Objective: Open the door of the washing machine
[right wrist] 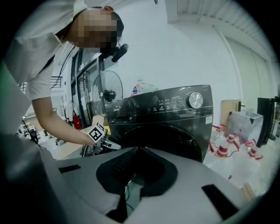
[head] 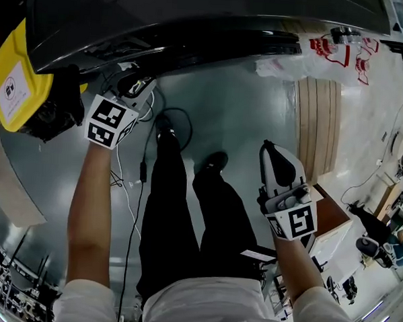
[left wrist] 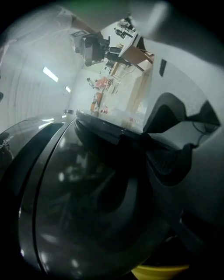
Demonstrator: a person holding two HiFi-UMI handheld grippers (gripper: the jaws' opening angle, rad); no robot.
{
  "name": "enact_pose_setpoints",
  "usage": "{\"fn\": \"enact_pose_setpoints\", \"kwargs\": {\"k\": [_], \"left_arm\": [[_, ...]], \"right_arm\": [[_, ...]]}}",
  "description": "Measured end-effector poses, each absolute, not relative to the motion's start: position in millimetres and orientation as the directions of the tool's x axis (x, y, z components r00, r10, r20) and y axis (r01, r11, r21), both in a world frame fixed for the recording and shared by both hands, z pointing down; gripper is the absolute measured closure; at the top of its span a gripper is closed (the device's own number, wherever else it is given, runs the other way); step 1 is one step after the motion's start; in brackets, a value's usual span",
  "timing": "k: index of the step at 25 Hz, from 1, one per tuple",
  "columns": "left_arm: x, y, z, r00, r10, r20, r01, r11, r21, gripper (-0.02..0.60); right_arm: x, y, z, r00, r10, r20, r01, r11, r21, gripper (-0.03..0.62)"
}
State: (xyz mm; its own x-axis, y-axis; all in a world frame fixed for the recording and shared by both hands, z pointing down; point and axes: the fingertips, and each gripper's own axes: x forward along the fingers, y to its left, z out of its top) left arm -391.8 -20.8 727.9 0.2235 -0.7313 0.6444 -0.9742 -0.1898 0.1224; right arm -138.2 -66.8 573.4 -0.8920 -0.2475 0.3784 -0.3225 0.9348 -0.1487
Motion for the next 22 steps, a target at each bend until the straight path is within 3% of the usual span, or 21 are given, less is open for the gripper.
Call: {"fn": "enact_pose_setpoints", "kwargs": {"k": [8,10,13,18,22], "left_arm": [[-391.2,-17.6,727.9,0.197,-0.704,0.682,-0.98,-0.166,0.111,0.479],[-367.8,-2.2,731.6,0.277,-0.665,0.694,-0.955,-0.271,0.121,0.486],[-280.9,37.4,736.6,0.429,-0.615,0.661,-0.881,-0.448,0.154,0.486],[-172.5,62.7,734.2,0.356,-0.684,0.637,-0.934,-0.283,0.218,0.476],[-101.4,60.5,734.8,0.33,-0.679,0.656,-0.943,-0.206,0.261,0.468]], "right_arm": [[-112.0,-69.9,574.5,-0.89,-0.261,0.374,-0.331,0.934,-0.136,0.562],[-109.0,-69.2,576.1,-0.89,-0.265,0.372,-0.336,0.931,-0.141,0.562],[-109.5,-67.7,575.3,-0.89,-0.27,0.368,-0.34,0.93,-0.138,0.562],[-89.5,-63.5,560.0,-0.888,-0.302,0.348,-0.358,0.927,-0.108,0.562],[-32.5,-72.3,545.2,-0.85,-0.403,0.338,-0.458,0.883,-0.098,0.562]]}}
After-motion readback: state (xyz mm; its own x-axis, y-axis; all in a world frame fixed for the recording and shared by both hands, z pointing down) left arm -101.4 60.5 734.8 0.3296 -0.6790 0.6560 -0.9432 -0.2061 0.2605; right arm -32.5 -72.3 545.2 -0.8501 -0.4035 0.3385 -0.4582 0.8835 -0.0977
